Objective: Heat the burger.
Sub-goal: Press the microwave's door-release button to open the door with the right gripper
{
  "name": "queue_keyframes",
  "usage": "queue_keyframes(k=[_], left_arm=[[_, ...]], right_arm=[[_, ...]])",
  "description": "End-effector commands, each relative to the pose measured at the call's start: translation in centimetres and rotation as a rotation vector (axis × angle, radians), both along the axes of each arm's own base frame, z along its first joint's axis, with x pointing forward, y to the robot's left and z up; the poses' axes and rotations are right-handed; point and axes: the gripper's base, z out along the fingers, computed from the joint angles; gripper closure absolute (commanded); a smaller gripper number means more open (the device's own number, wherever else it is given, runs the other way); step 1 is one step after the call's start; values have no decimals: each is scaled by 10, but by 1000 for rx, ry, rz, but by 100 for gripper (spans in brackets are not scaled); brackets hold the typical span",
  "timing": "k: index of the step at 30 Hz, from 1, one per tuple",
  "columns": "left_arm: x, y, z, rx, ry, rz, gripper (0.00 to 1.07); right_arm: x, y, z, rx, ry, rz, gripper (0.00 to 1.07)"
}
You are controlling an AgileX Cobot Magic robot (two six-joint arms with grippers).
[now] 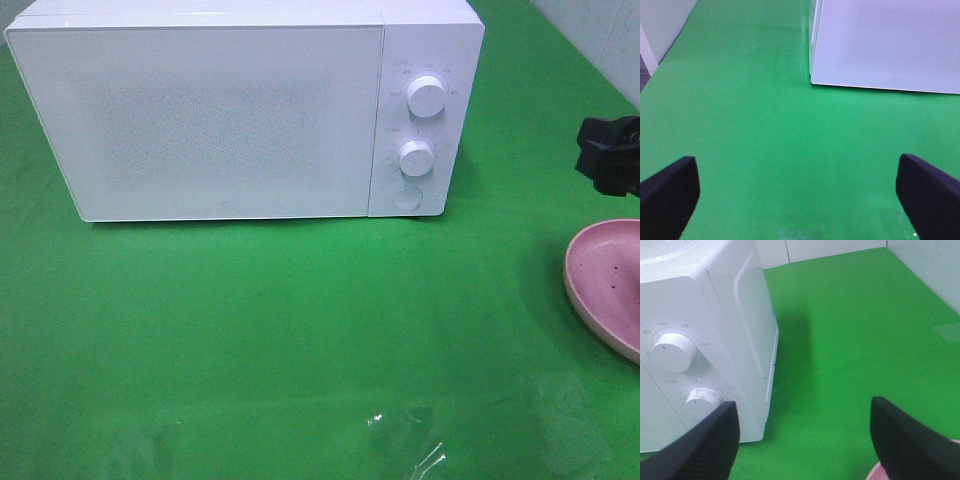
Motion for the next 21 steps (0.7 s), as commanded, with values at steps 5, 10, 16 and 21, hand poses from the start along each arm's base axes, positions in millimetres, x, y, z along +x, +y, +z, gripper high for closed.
queue_keyframes(k=[5, 10, 16, 21], left_arm=[[-3, 0, 0, -2, -18, -1, 5], [-3, 0, 0, -2, -18, -1, 5], [-3, 0, 0, -2, -18, -1, 5], [-3, 0, 0, -2, -18, -1, 5]], right_arm=[[6, 20, -9, -50, -53, -41, 37], [6, 35, -18, -73, -74, -73, 37], [3, 52, -31, -91, -92, -109, 37], [3, 73, -39, -111, -110, -105, 37]])
